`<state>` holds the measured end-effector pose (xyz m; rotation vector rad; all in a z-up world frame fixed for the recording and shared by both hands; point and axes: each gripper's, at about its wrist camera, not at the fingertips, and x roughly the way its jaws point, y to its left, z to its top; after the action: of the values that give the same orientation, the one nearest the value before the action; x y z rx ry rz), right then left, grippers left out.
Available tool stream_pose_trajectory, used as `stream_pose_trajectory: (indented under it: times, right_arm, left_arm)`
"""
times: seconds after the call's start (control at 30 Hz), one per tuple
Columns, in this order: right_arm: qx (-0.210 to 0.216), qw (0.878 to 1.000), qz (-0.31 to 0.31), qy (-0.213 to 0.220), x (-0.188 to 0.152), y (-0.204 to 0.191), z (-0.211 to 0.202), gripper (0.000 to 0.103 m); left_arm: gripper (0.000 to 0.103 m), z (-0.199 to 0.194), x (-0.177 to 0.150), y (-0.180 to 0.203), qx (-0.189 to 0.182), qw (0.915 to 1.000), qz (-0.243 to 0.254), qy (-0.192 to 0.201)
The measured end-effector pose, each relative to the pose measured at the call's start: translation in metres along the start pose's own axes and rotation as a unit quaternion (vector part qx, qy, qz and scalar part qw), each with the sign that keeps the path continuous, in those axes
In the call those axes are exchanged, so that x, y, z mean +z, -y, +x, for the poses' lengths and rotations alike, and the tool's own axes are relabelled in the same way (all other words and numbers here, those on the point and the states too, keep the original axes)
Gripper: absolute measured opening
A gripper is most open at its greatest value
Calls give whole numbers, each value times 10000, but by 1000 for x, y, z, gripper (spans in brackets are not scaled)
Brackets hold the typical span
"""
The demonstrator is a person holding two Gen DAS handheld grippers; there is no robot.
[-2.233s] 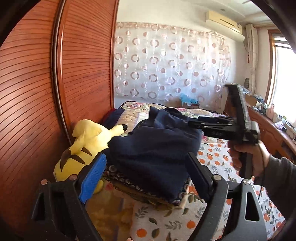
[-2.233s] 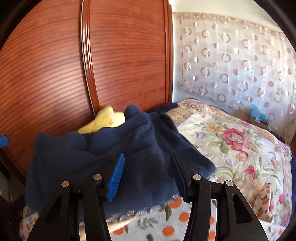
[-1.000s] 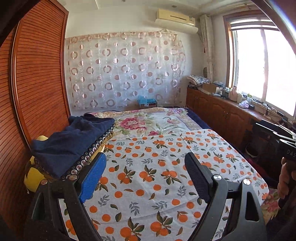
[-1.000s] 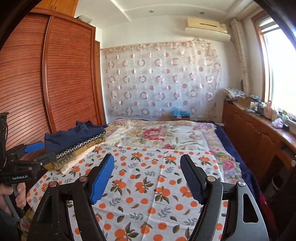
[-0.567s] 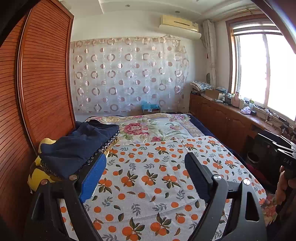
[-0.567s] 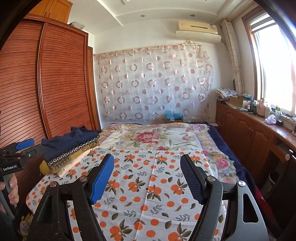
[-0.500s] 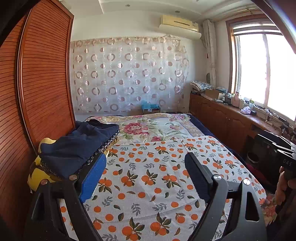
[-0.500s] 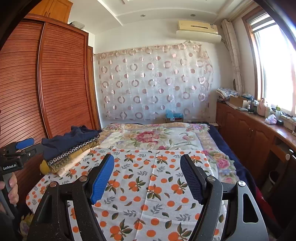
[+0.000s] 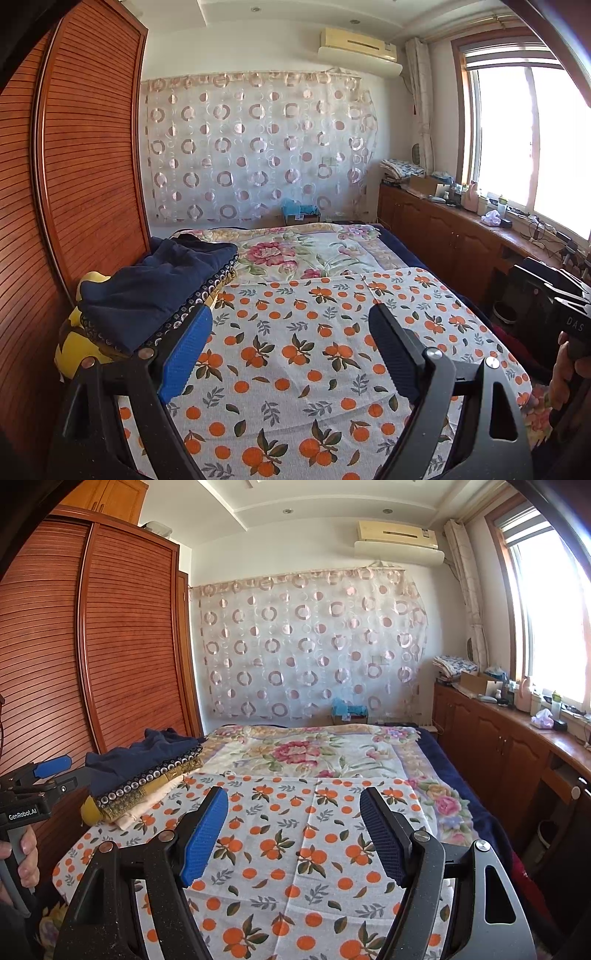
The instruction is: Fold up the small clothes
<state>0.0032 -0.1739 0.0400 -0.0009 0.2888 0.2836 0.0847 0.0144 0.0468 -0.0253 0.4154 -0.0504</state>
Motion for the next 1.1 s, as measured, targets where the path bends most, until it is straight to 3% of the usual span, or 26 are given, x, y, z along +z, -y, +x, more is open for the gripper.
stream_pose_trajectory:
  times: [1.1]
  right_arm:
    - [51,10000,-52,14,-2,16,1,76]
  left_arm:
    - [87,-1,-3,3,-12,10000,10,13]
